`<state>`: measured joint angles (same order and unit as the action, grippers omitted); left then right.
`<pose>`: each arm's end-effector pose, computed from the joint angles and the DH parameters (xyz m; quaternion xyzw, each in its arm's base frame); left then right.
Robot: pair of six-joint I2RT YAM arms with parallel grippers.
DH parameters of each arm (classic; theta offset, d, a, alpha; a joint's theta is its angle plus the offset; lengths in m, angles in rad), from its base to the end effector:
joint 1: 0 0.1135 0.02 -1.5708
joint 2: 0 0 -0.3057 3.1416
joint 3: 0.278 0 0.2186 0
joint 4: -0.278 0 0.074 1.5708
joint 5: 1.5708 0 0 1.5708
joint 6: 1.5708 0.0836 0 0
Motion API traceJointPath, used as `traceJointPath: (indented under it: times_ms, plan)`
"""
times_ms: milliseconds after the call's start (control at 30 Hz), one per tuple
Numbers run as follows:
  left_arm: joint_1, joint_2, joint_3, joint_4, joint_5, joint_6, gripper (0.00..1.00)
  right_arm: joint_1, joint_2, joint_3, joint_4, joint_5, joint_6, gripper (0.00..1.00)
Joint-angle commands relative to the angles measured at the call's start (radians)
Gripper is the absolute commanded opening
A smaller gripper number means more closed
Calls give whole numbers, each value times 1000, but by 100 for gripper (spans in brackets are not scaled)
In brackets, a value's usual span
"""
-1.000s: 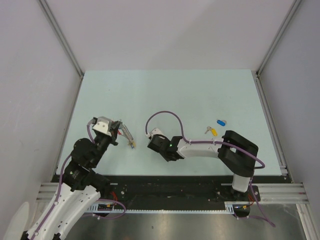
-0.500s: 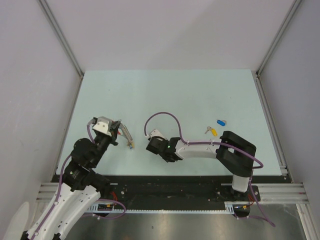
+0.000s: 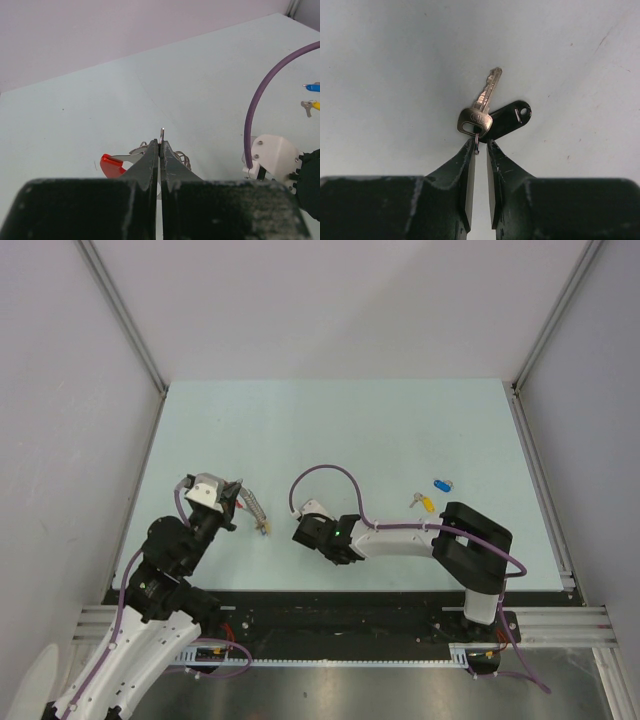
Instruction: Put the keys on the keyring
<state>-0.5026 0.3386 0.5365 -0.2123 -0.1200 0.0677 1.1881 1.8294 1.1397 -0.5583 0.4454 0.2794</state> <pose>0.0775 -0.0312 0.3129 0.1596 0.6940 -0.1095 0.6934 0.1626 0.3074 0.1798 -0.3906 0.8805 -0.0569 0.2624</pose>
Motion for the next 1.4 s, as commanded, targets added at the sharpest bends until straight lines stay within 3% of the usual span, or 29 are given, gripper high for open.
traceJointPath:
  times_ms: [0, 467, 733, 867, 1233, 1367]
  plan:
    - [4, 0, 25, 50, 17, -9, 1, 5, -9, 42, -11, 33, 7, 19]
    - [4, 8, 28, 50, 26, -8, 0, 5, -4, 55, -9, 38, -6, 19]
    - [4, 10, 26, 50, 33, -3, 0, 7, -4, 60, -18, 41, -11, 0]
    - [4, 11, 28, 50, 55, 1, 0, 7, -31, 60, -32, 50, -20, 0]
    - [4, 19, 28, 90, 301, 18, 0, -1, -271, 60, 41, 101, -146, 0]
    - [4, 28, 37, 126, 405, 14, 0, -19, -381, 29, 154, 76, -233, 0]
